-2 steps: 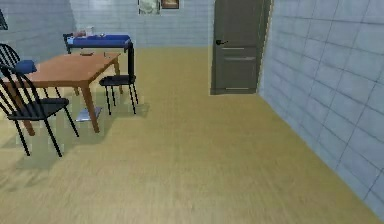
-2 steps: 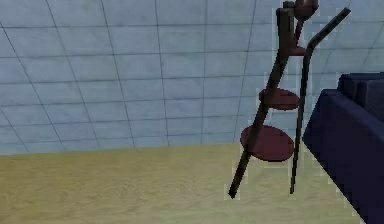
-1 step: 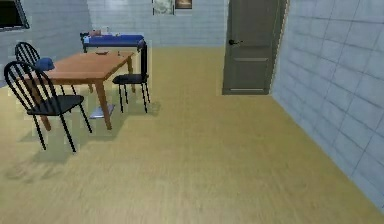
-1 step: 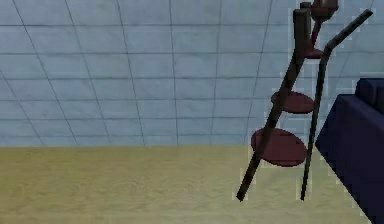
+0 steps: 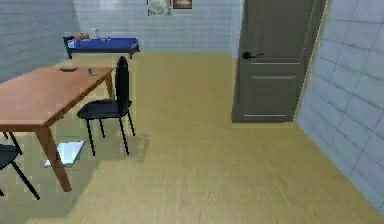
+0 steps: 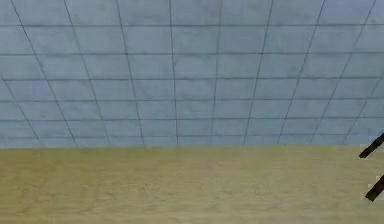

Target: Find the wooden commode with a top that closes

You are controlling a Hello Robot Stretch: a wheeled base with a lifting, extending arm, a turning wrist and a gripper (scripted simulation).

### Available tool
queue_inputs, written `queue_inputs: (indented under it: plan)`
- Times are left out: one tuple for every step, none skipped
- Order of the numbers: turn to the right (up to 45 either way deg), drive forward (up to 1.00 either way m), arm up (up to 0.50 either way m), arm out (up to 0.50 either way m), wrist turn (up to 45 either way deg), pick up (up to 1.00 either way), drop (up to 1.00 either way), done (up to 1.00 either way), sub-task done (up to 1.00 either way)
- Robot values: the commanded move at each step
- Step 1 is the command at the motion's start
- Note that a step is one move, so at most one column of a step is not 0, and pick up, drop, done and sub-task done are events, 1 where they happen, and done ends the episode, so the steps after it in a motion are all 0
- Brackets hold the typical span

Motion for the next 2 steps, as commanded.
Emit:
queue_inputs:
  plan:
    - [0.0,1.00,0.00,0.00,0.0,0.00,0.00,0.00,0.00]
    - [0.0,1.00,0.00,0.00,0.0,0.00,0.00,0.00,0.00]
